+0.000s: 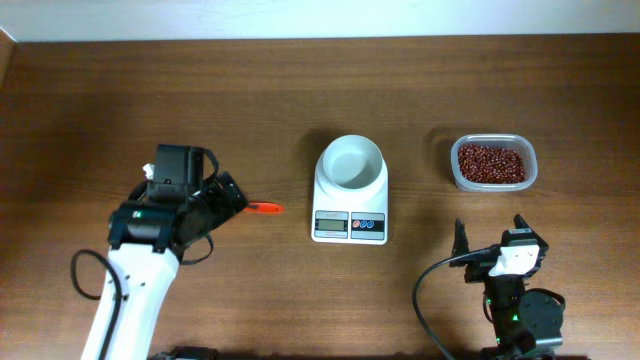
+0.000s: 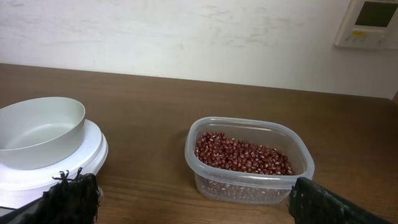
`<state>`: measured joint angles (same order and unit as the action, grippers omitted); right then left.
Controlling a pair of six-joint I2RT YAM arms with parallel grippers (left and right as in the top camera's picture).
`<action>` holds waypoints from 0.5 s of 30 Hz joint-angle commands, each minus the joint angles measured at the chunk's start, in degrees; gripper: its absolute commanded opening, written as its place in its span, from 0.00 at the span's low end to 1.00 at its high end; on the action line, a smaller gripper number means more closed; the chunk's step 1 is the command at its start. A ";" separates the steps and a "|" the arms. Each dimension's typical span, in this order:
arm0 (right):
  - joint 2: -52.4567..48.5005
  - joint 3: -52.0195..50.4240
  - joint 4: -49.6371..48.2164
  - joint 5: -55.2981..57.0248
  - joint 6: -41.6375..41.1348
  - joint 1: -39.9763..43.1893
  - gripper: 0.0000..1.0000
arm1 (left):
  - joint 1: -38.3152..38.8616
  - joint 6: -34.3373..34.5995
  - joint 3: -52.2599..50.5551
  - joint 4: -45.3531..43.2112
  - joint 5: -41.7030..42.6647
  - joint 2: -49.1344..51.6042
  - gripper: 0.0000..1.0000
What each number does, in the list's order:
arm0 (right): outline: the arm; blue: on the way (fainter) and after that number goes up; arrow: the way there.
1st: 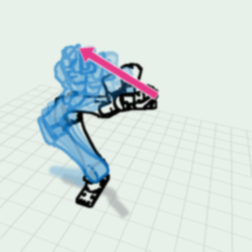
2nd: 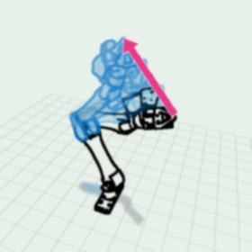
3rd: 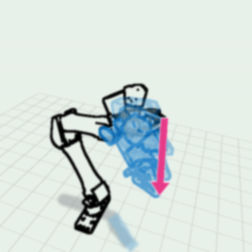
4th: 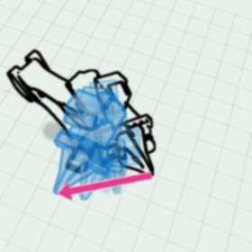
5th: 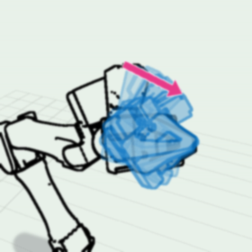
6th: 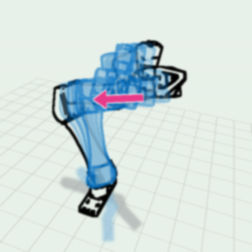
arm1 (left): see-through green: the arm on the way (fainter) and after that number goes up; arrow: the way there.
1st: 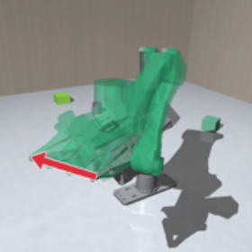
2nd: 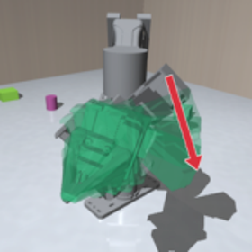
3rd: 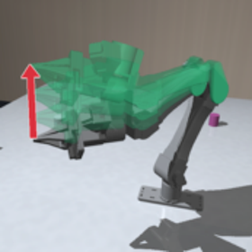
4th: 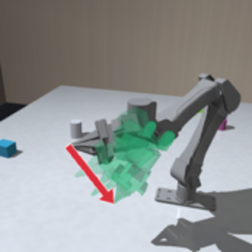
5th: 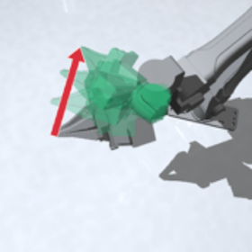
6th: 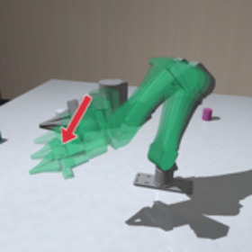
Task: Scoop and weigh 50g on scale
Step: 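Lower the left gripper over the red scoop's bowl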
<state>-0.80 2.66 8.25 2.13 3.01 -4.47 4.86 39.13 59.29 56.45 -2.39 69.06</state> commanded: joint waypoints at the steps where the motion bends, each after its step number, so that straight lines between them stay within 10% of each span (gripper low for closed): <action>1: 0.59 -0.72 -0.22 -0.15 -0.26 0.42 0.99 | 0.13 1.40 -0.70 0.22 -1.05 1.97 0.99; 15: 0.59 -0.72 -0.20 -0.15 -0.26 0.42 0.99 | -1.31 5.20 -0.70 1.92 -1.05 2.12 0.99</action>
<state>-0.80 2.66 8.25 2.11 3.03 -4.47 4.64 41.21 59.07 57.21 -2.42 71.00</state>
